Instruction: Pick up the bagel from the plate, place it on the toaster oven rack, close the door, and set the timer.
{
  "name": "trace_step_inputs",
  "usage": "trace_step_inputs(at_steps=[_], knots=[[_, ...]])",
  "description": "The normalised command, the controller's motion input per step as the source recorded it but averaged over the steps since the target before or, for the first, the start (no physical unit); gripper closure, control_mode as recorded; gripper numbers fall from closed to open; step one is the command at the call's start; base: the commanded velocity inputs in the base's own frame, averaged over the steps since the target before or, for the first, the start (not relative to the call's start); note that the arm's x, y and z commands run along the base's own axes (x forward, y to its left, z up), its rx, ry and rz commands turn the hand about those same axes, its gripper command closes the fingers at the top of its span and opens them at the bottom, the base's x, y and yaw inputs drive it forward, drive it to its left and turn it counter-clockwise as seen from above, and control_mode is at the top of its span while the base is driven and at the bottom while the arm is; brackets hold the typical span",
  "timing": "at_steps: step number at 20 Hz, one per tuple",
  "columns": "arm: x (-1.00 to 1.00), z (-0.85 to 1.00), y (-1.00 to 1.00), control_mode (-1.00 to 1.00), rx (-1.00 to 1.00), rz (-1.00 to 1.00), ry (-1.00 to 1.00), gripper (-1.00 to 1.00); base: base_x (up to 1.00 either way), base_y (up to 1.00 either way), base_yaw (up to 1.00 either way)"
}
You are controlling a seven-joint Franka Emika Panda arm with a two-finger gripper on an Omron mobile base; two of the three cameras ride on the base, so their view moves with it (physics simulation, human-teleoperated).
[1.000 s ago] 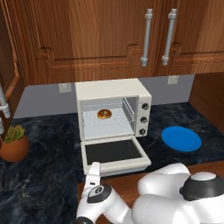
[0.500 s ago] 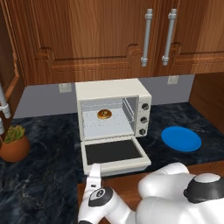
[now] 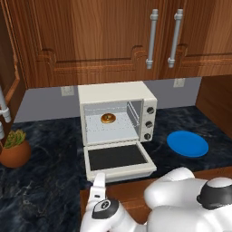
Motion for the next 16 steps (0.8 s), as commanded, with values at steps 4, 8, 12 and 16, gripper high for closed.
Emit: trace_step_inputs(at_steps=[4, 8, 12, 16], knots=[[0.11, 0.0, 0.09, -1.0, -0.05, 0.0, -0.08, -1.0, 0.0, 0.0, 0.0], [0.25, 0.0, 0.07, -1.0, -0.07, 0.0, -0.04, -1.0, 0.0, 0.0, 0.0], [0.38, 0.0, 0.11, -1.0, -0.07, 0.0, -0.02, -1.0, 0.0, 0.0, 0.0], [0.26, 0.1, 0.17, -1.0, -0.06, 0.0, -0.06, -1.0, 0.0, 0.0, 0.0]])
